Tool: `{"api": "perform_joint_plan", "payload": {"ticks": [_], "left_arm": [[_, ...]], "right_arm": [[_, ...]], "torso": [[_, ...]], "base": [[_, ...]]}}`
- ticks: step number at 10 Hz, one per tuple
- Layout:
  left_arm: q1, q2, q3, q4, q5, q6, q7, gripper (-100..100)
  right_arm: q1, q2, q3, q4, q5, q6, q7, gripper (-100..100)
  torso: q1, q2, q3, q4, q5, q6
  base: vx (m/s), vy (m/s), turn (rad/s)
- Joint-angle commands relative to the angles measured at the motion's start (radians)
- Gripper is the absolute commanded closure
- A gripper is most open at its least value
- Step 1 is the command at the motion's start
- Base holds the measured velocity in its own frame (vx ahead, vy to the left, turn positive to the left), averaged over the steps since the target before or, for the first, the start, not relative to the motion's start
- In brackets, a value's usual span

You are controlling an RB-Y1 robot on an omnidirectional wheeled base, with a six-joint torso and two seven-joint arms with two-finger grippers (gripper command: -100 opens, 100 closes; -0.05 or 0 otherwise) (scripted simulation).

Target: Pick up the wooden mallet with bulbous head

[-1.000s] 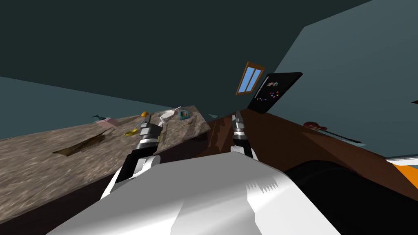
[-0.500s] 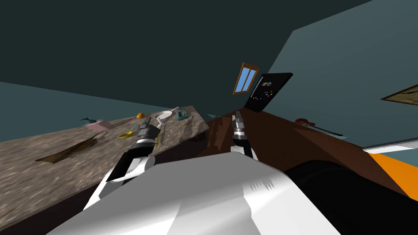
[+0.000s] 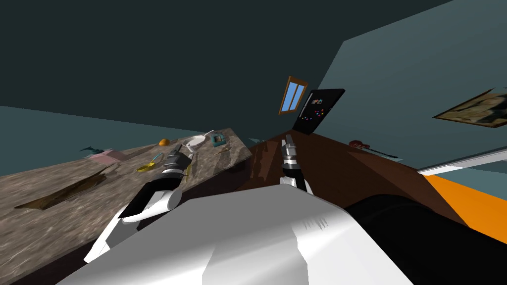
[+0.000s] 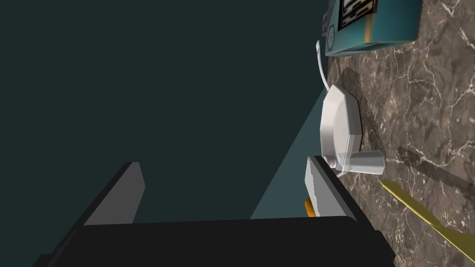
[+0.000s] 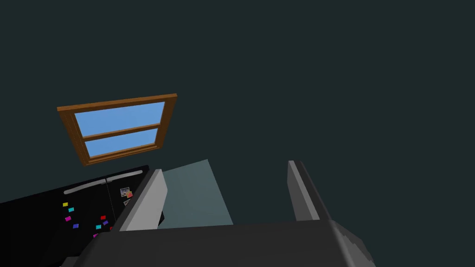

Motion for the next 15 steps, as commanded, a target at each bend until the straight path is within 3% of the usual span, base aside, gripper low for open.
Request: {"api": "perform_joint_plan", "payload": {"ticks": [1, 2, 3, 5, 6, 8, 9, 11, 12, 14, 15], "left_arm": [[-0.002, 0.026, 0.030, 0.017, 0.025, 0.050, 0.011, -100], [-0.002, 0.026, 0.030, 0.017, 0.025, 0.074, 0.011, -100], [-0.006, 0.050, 0.060, 0.030, 0.050, 0.105, 0.024, -100], [-0.006, 0.050, 0.060, 0.030, 0.050, 0.145, 0.024, -100], [-0.011, 0.074, 0.091, 0.045, 0.075, 0.181, 0.037, -100], [-0.011, 0.074, 0.091, 0.045, 0.075, 0.217, 0.037, -100], [-0.015, 0.096, 0.122, 0.061, 0.101, 0.251, 0.051, -100], [-0.015, 0.096, 0.122, 0.061, 0.101, 0.291, 0.051, -100], [-0.019, 0.118, 0.154, 0.078, 0.128, 0.323, 0.067, -100], [-0.019, 0.118, 0.154, 0.078, 0.128, 0.365, 0.067, -100], [-0.024, 0.140, 0.185, 0.097, 0.155, 0.396, 0.083, -100]], "right_arm": [[0.000, 0.000, 0.000, 0.000, 0.000, 0.000, 0.000, 0], [0.000, 0.000, 0.000, 0.000, 0.000, 0.000, 0.000, 0], [0.000, 0.000, 0.000, 0.000, 0.000, 0.000, 0.000, 0], [0.000, 0.000, 0.000, 0.000, 0.000, 0.000, 0.000, 0], [0.000, 0.000, 0.000, 0.000, 0.000, 0.000, 0.000, 0], [0.000, 0.000, 0.000, 0.000, 0.000, 0.000, 0.000, 0], [0.000, 0.000, 0.000, 0.000, 0.000, 0.000, 0.000, 0], [0.000, 0.000, 0.000, 0.000, 0.000, 0.000, 0.000, 0], [0.000, 0.000, 0.000, 0.000, 0.000, 0.000, 0.000, 0], [0.000, 0.000, 0.000, 0.000, 0.000, 0.000, 0.000, 0], [0.000, 0.000, 0.000, 0.000, 0.000, 0.000, 0.000, 0]], "torso": [[0.000, 0.000, 0.000, 0.000, 0.000, 0.000], [0.000, 0.000, 0.000, 0.000, 0.000, 0.001], [0.000, 0.000, 0.000, 0.000, 0.000, 0.000], [0.001, 0.000, 0.000, 0.000, 0.000, 0.000], [0.000, 0.000, 0.000, 0.000, 0.000, 0.000], [0.000, 0.000, 0.000, 0.000, 0.000, 0.000], [0.000, 0.000, 0.000, 0.000, 0.000, 0.000], [0.001, 0.000, 0.000, 0.000, 0.000, 0.000], [0.000, 0.000, 0.000, 0.000, 0.000, 0.000], [0.000, 0.000, 0.000, 0.000, 0.000, 0.000], [0.000, 0.000, 0.000, 0.000, 0.000, 0.000]], "base": [[-0.011, 0.007, -0.141], [-0.014, 0.014, -0.137], [-0.021, 0.018, -0.203], [-0.011, 0.015, -0.056], [-0.006, 0.006, -0.216], [-0.007, 0.012, -0.051], [-0.011, 0.009, -0.220], [-0.009, 0.015, -0.059], [-0.007, 0.006, -0.212], [-0.008, 0.013, -0.067], [-0.009, 0.010, -0.251]]}}
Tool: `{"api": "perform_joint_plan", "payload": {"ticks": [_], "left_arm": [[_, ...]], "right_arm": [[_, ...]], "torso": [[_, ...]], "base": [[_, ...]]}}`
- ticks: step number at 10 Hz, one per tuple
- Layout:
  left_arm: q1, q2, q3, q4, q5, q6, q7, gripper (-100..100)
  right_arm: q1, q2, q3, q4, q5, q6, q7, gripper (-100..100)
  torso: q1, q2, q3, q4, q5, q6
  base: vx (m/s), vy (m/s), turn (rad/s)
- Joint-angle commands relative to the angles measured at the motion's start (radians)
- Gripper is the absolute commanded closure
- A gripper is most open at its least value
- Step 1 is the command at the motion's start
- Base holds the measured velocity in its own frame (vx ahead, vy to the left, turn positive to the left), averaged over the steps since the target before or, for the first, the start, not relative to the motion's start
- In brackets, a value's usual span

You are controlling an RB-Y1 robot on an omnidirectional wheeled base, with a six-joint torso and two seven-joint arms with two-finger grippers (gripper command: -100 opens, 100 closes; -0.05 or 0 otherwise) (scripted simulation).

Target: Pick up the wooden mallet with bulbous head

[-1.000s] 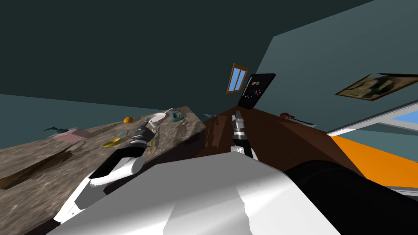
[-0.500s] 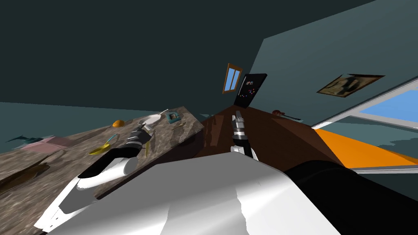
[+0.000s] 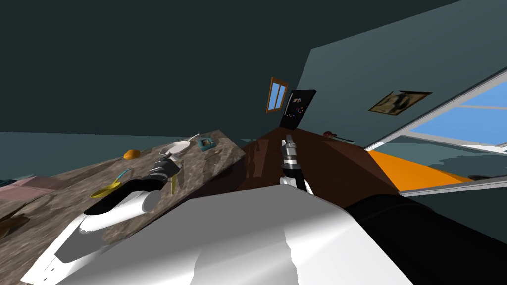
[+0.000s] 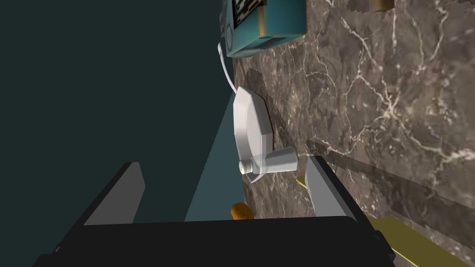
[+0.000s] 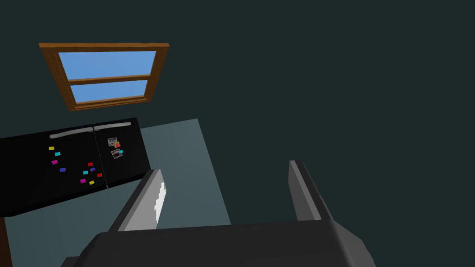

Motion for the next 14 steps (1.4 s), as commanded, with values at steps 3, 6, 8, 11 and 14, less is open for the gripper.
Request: {"api": "perform_joint_plan", "payload": {"ticks": [3, 6, 8, 11, 14], "left_arm": [[-0.009, 0.028, 0.046, 0.023, 0.038, 0.105, 0.027, -100], [-0.014, 0.047, 0.077, 0.043, 0.065, 0.181, 0.046, -100], [-0.014, 0.047, 0.077, 0.043, 0.065, 0.220, 0.046, -100], [-0.023, 0.082, 0.137, 0.086, 0.120, 0.318, 0.085, -100], [-0.028, 0.097, 0.165, 0.109, 0.148, 0.418, 0.106, -100]], "right_arm": [[0.000, 0.000, 0.000, 0.000, 0.000, 0.000, 0.000, 0], [0.000, 0.000, 0.000, 0.000, 0.000, 0.000, 0.000, 0], [0.000, 0.000, 0.000, 0.000, 0.000, 0.000, 0.000, 0], [0.000, 0.000, 0.000, 0.000, 0.000, 0.000, 0.000, 0], [0.000, 0.000, 0.000, 0.000, 0.000, 0.000, 0.000, 0]], "torso": [[0.000, 0.000, 0.000, 0.000, 0.000, -0.001], [0.000, 0.000, 0.000, 0.000, 0.000, -0.001], [0.000, 0.000, 0.000, 0.000, 0.000, -0.001], [0.000, -0.001, 0.000, 0.000, 0.000, -0.001], [0.001, -0.001, 0.000, 0.000, 0.000, 0.000]], "base": [[-0.005, 0.013, -0.124], [-0.007, 0.015, -0.123], [-0.004, 0.017, -0.074], [-0.003, 0.017, -0.231], [-0.002, 0.026, -0.189]]}}
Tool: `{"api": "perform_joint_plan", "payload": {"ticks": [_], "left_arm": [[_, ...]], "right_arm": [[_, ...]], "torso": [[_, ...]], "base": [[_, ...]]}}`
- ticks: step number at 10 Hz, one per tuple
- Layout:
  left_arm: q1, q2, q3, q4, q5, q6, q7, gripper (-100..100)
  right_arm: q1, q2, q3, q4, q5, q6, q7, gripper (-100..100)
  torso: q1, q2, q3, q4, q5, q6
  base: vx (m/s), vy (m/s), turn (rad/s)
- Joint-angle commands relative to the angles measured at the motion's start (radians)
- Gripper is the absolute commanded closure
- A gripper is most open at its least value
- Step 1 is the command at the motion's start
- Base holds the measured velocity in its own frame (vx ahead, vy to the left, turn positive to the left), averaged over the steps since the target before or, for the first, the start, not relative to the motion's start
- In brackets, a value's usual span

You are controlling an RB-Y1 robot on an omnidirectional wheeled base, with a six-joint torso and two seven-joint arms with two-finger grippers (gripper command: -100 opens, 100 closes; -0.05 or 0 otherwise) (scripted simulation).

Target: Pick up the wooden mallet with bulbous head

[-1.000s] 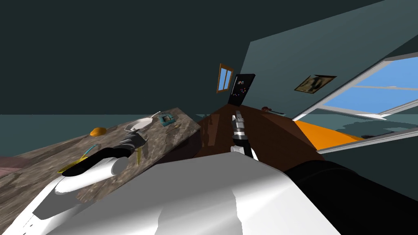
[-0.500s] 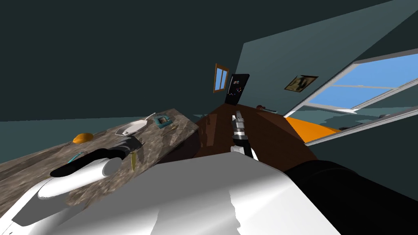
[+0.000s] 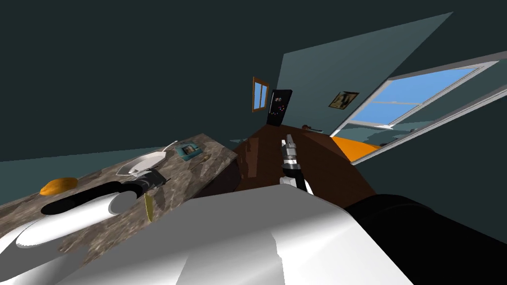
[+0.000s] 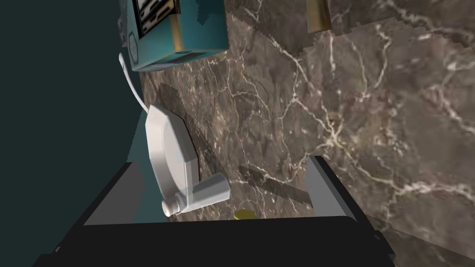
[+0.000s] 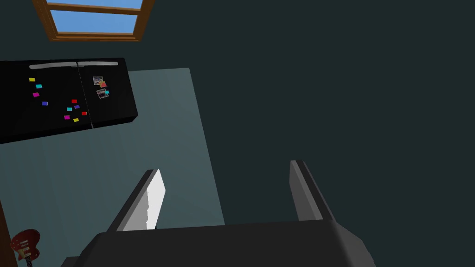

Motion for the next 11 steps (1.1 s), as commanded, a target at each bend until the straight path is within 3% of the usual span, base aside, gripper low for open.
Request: {"api": "perform_joint_plan", "payload": {"ticks": [1, 2, 4, 5, 7, 8, 11], "left_arm": [[0.006, 0.000, 0.006, -0.002, 0.006, 0.041, 0.003, -100], [0.001, 0.014, 0.034, 0.021, 0.033, 0.073, 0.025, -100], [0.001, 0.014, 0.034, 0.021, 0.033, 0.111, 0.025, -100], [-0.004, 0.027, 0.061, 0.045, 0.059, 0.146, 0.046, -100], [-0.004, 0.027, 0.061, 0.045, 0.059, 0.178, 0.046, -100], [-0.008, 0.038, 0.086, 0.069, 0.086, 0.216, 0.068, -100], [-0.013, 0.048, 0.111, 0.093, 0.111, 0.297, 0.090, -100]], "right_arm": [[0.000, 0.000, 0.000, 0.000, 0.000, 0.000, 0.000, 0], [0.000, 0.000, 0.000, 0.000, 0.000, 0.000, 0.000, 0], [0.000, 0.000, 0.000, 0.000, 0.000, 0.000, 0.000, 0], [0.000, 0.000, 0.000, 0.000, 0.000, 0.000, 0.000, 0], [0.000, 0.000, 0.000, 0.000, 0.000, 0.000, 0.000, 0], [0.000, 0.000, 0.000, 0.000, 0.000, 0.000, 0.000, 0], [0.000, 0.000, 0.000, 0.000, 0.000, 0.000, 0.000, 0]], "torso": [[0.000, 0.000, 0.000, 0.000, 0.000, 0.000], [-0.001, 0.000, 0.000, 0.000, 0.000, 0.000], [-0.001, 0.000, 0.000, 0.000, 0.000, 0.000], [-0.001, 0.000, 0.000, 0.000, 0.000, 0.000], [0.000, 0.000, 0.000, 0.000, 0.000, 0.000], [-0.001, 0.000, 0.000, 0.000, 0.000, 0.000], [0.000, -0.001, 0.000, 0.000, 0.000, 0.001]], "base": [[-0.002, 0.012, 0.052], [0.001, 0.010, -0.256], [0.000, 0.017, -0.083], [0.004, 0.017, -0.259], [-0.001, 0.020, -0.070], [0.003, 0.013, -0.193], [0.002, 0.030, -0.221]]}}
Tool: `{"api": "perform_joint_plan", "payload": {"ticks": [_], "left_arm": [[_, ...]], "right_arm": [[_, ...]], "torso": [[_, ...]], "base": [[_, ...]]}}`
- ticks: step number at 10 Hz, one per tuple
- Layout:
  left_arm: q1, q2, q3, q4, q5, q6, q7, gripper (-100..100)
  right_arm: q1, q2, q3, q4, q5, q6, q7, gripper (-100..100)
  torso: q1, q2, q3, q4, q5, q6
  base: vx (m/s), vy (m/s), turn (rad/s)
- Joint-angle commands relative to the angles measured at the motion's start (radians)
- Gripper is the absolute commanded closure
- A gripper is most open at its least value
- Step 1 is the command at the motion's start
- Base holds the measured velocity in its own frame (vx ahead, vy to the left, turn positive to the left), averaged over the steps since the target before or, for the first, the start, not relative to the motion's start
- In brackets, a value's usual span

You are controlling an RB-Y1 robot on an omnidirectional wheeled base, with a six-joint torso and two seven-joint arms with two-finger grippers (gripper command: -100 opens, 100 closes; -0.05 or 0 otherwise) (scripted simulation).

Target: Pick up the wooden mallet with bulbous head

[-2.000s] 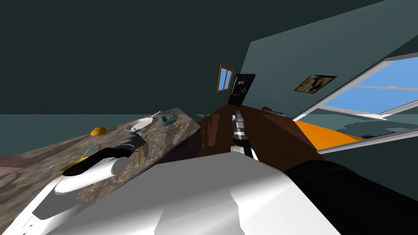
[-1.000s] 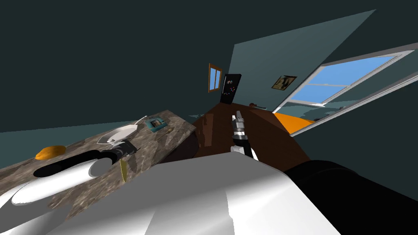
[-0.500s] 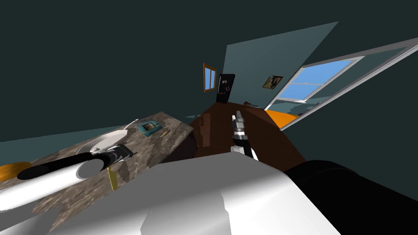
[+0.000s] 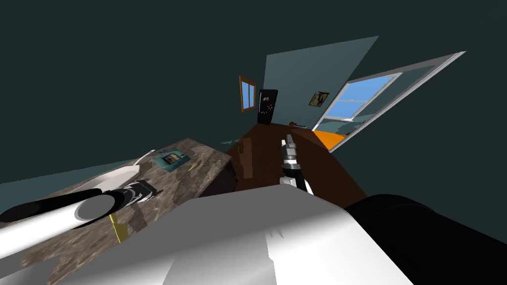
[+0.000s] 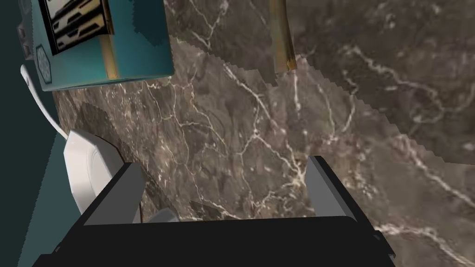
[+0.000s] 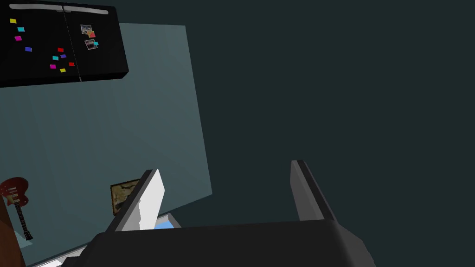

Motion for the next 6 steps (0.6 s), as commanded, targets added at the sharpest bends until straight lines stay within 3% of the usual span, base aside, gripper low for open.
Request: {"api": "perform_joint_plan", "payload": {"ticks": [1, 2, 3, 6], "left_arm": [[-0.003, 0.005, 0.005, 0.008, 0.006, 0.032, 0.003, -100], [-0.008, 0.014, 0.028, 0.032, 0.030, 0.068, 0.026, -100], [-0.008, 0.014, 0.028, 0.032, 0.030, 0.092, 0.026, -100], [-0.016, 0.027, 0.070, 0.080, 0.077, 0.175, 0.069, -100]], "right_arm": [[0.000, 0.000, 0.000, 0.000, 0.000, 0.000, 0.000, 0], [0.000, 0.000, 0.000, 0.000, 0.000, 0.000, 0.000, 0], [0.000, 0.000, 0.000, 0.000, 0.000, 0.000, 0.000, 0], [0.000, 0.000, 0.000, 0.000, 0.000, 0.000, 0.000, 0]], "torso": [[0.000, 0.000, 0.000, 0.000, 0.000, 0.000], [-0.001, 0.000, 0.000, 0.000, 0.000, 0.000], [-0.001, 0.000, 0.000, 0.000, 0.000, 0.001], [0.000, 0.000, 0.000, 0.000, 0.000, 0.000]], "base": [[0.001, 0.016, 0.032], [0.004, 0.012, -0.259], [0.002, 0.023, -0.169], [0.005, 0.032, -0.214]]}}
